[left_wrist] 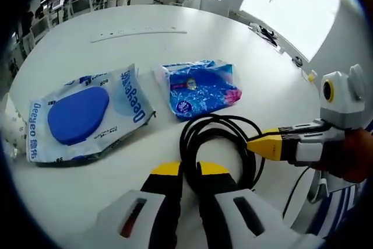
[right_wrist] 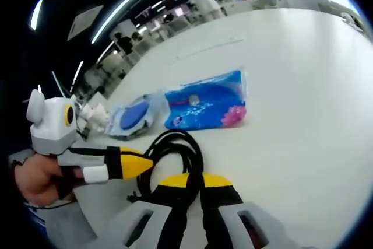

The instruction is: Arrange the tabletop items into an orderly group along one side of the table until the central work area is clear of visible clutter.

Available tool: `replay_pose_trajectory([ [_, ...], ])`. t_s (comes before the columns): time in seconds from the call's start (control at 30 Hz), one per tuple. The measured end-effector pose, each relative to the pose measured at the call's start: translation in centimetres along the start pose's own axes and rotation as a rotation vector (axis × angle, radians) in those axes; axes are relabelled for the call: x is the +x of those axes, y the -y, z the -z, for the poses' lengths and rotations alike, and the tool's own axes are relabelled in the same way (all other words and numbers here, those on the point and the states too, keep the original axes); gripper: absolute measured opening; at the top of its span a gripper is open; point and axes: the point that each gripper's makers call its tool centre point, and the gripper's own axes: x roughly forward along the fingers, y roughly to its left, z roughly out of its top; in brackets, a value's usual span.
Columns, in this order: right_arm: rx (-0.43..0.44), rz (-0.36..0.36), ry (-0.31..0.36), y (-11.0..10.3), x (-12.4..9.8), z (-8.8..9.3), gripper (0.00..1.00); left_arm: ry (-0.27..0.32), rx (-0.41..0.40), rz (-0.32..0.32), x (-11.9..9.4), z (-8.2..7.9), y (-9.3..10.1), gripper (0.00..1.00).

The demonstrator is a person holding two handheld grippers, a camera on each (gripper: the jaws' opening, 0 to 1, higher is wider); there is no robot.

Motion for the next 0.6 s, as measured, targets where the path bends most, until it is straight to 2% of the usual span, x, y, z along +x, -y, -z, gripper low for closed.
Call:
replay_pose_trajectory([
  [0.33,0.014,-0.02,0.015,-0.5,-0.4,-0.4,0.0,0.008,-0.025,0.002,-0.5,0.0,-0.1,0.04],
  [0.6,-0.027,-0.038,0.015,-1.5,-0.3,-0.9,0.0,0.02,-0.072,-0.008,-1.4,0.1,-0.7,0.04],
])
